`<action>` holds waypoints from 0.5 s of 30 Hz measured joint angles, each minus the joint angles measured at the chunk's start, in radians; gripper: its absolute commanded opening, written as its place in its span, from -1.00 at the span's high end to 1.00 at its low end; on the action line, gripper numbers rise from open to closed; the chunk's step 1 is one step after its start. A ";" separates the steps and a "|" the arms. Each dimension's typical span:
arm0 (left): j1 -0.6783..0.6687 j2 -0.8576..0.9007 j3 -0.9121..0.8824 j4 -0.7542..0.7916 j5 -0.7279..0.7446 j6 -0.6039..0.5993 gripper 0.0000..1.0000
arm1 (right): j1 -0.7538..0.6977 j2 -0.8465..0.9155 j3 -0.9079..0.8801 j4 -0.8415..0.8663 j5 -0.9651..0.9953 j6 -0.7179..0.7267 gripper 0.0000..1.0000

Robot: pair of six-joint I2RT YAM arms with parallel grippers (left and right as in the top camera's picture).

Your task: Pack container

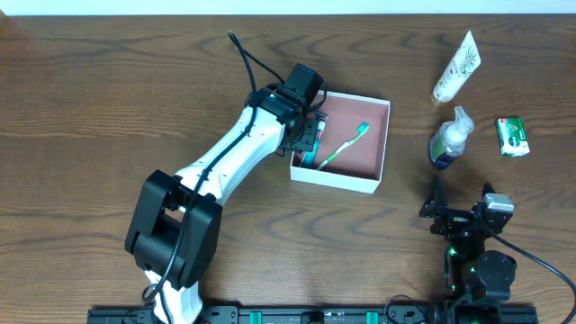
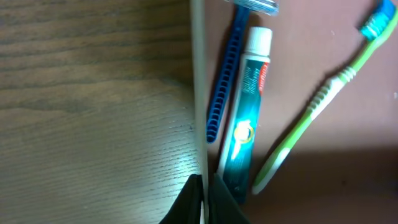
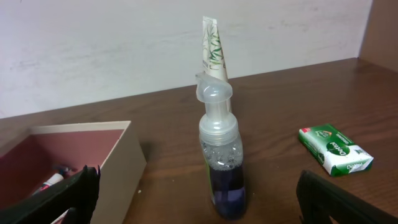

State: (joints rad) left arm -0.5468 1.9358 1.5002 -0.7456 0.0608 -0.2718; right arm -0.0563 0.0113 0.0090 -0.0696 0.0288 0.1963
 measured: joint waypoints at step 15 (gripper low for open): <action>0.000 0.001 0.000 0.010 0.004 -0.195 0.88 | 0.000 0.000 0.000 0.000 0.000 0.000 -0.99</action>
State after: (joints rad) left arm -0.5468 1.9366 1.5002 -0.7357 0.0647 -0.4664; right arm -0.0563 0.0113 0.0090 -0.0696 0.0292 0.1967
